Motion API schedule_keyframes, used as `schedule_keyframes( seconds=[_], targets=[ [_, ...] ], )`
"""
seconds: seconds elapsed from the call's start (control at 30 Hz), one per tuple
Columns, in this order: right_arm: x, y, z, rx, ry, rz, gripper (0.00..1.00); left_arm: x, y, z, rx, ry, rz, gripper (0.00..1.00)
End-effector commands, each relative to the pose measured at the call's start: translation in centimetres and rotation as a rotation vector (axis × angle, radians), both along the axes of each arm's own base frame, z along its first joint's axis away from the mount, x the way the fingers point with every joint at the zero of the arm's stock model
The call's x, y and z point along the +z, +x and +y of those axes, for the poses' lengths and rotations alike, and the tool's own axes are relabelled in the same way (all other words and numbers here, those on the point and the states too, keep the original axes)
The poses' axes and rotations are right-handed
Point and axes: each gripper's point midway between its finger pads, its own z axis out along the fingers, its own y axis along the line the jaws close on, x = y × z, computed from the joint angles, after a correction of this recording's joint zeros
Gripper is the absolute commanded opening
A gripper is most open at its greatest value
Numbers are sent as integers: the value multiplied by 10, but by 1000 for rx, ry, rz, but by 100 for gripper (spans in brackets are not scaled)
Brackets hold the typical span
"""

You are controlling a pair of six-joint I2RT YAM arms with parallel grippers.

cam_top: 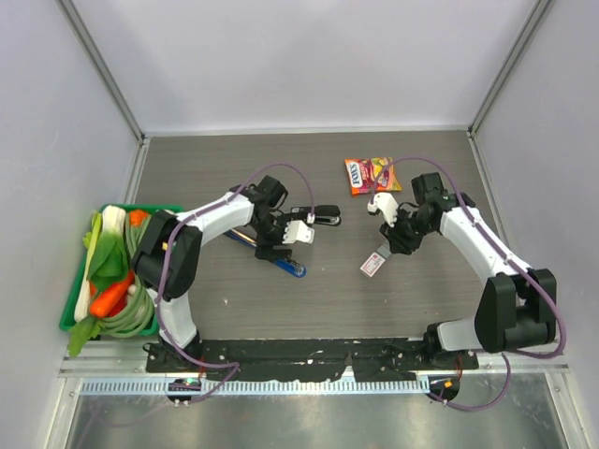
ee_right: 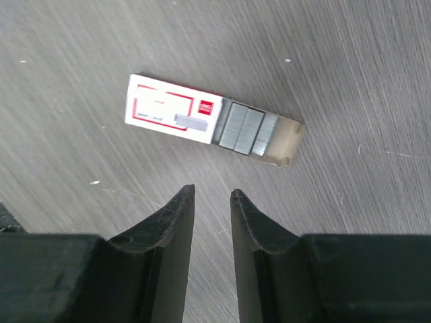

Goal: Load the staples into the stapler
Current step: Adjust the stapler at the center of the board.

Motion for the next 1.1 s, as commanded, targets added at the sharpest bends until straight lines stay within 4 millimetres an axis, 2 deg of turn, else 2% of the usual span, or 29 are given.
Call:
schedule_keyframes(
  seconds=[0.0,0.03,0.1,0.17,0.27,0.33,0.43,0.57,0.77,0.93,1.07],
  targets=[
    [-14,29,-10,-115,-49,-5,33,0,-5,-9,16,-2,-29,74],
    [-21,30,-10,-135,-47,31,32,-1,-8,-10,34,-2,-21,71],
    [-24,34,-9,-175,-22,50,31,-3,-14,-10,45,6,-18,62],
    [-30,38,-10,-200,-26,46,31,-6,-18,-10,59,17,-13,57],
    [-38,54,-17,-242,-58,10,31,-14,-24,-8,76,38,1,47],
    [-41,60,-19,-279,-63,8,31,-15,-24,-10,95,33,5,47],
    [-44,67,-17,-292,-52,-3,29,-16,-22,-14,120,32,3,38],
    [-53,69,-13,-292,-38,44,26,-14,-24,-24,141,30,18,39],
    [-67,67,-18,-304,-74,69,22,-7,-25,-41,191,18,18,42],
    [-71,68,-20,-306,-84,71,19,-8,-30,-47,193,34,27,43],
    [-71,66,-17,-295,-73,77,15,-5,-27,-49,212,31,17,49]
  ],
)
